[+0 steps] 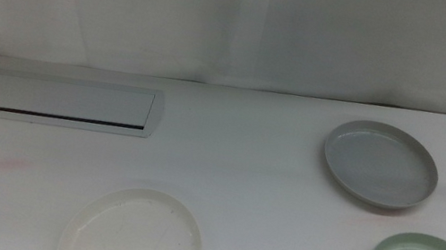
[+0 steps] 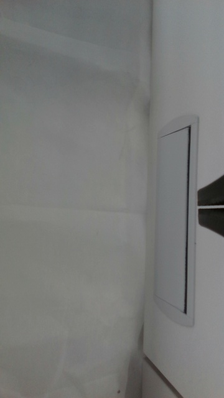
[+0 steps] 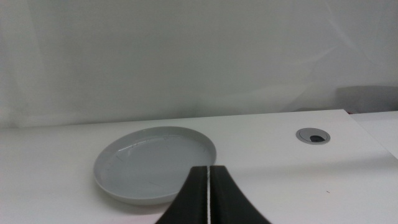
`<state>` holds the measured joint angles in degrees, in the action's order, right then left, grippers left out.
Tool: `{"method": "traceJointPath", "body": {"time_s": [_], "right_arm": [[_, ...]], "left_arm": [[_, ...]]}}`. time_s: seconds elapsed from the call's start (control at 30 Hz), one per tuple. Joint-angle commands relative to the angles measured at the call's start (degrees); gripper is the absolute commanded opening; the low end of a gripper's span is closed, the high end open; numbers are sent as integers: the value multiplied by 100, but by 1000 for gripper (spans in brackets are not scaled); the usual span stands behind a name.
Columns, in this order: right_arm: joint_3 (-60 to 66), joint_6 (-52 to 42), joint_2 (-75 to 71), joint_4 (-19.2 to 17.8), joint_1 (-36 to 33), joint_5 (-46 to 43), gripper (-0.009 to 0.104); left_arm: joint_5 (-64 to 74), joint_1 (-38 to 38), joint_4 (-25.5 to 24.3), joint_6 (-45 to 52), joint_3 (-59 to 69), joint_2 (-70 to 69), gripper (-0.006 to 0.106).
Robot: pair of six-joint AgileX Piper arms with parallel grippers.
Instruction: Stack the three bowls on top of each other.
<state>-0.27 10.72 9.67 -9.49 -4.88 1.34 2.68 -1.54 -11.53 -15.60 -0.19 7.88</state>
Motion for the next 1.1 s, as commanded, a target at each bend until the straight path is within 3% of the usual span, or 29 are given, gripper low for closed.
{"method": "traceJointPath", "body": {"time_s": [0.0,0.1,0.2,0.3,0.4,0.43,0.47,0.83,1.07], "right_arm": [[232,-30,-24,-45,-20,-56,1],[232,-30,-24,-45,-20,-97,11],[232,-19,-24,-45,-20,-244,33],[232,-6,-24,-18,-20,-386,68],[232,176,-24,199,-20,-401,103],[232,250,-24,200,-20,-401,103],[232,319,-24,200,-20,-401,103],[232,321,-24,200,-20,-401,103],[232,321,-24,184,-20,-409,103]], "left_arm": [[-162,-18,3,-56,221,-39,-3],[-178,-18,3,-56,221,-39,-2],[-178,-18,3,-56,221,-39,6],[-226,-18,3,-87,221,-39,30],[-349,-18,196,-583,221,-39,71],[-349,-18,197,-754,221,-39,89],[-349,-18,185,-931,221,-39,93],[-268,-18,191,-1102,0,-28,92],[1552,-18,191,-1080,-1655,459,91]]}}
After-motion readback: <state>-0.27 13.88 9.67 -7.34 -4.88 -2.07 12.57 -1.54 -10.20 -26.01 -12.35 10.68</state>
